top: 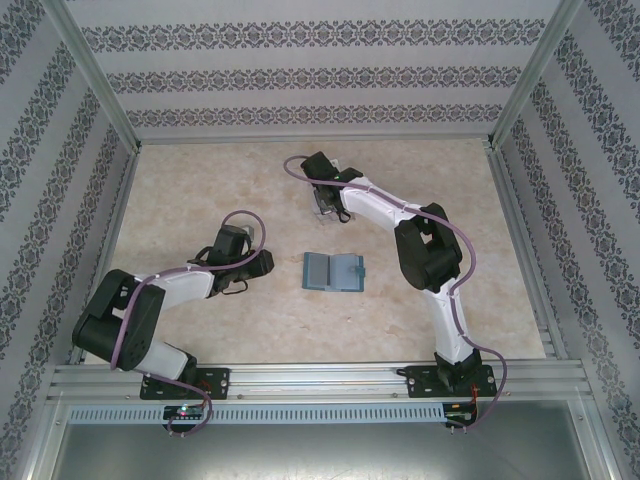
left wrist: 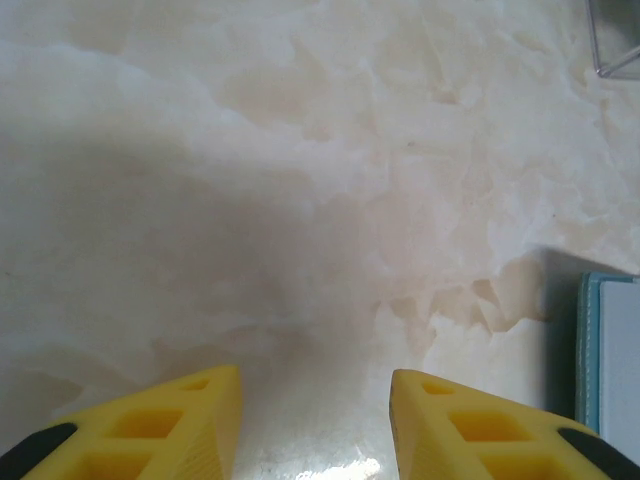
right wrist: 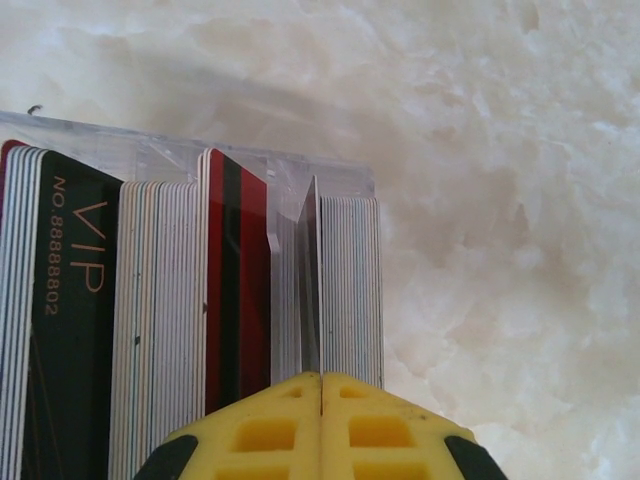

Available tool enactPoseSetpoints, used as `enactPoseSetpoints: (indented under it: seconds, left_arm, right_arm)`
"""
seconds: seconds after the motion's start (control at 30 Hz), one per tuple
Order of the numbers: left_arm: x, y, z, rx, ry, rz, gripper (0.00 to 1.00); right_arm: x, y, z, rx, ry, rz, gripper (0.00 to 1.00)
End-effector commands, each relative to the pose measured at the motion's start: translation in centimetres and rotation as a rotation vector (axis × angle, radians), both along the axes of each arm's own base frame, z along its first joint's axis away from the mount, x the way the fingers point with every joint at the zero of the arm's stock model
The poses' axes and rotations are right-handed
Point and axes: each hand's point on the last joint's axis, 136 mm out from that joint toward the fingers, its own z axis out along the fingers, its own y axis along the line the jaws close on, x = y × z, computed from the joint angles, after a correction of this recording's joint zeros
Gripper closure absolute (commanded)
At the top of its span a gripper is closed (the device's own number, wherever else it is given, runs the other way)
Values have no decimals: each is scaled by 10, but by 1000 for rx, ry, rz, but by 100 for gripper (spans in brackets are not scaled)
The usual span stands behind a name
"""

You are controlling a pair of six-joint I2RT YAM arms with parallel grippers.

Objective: Put the credit cards into the card holder
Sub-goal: Pick up the credit card from the storage box.

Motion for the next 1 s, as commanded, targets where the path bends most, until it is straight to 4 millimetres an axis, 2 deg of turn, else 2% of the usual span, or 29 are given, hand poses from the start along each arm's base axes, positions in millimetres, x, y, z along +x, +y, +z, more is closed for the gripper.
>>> enactPoseSetpoints:
  seconds: [0.0, 0.4, 0.7, 0.97]
  left_arm:
    - [10, -3, 5, -22, -11, 1, 56]
    - [11, -6, 5, -34, -13, -13, 56]
    - [10, -5, 6, -29, -12, -15, 56]
    - [10, -6, 6, -32, -13, -18, 55]
  right_arm:
    - [-2, -3, -2, -47, 8, 11, 100]
    - [-2, -1, 14, 23, -15, 5, 100]
    - [-1, -3, 19, 176, -17, -19, 100]
    - [-2, -1, 22, 220, -5, 4, 100]
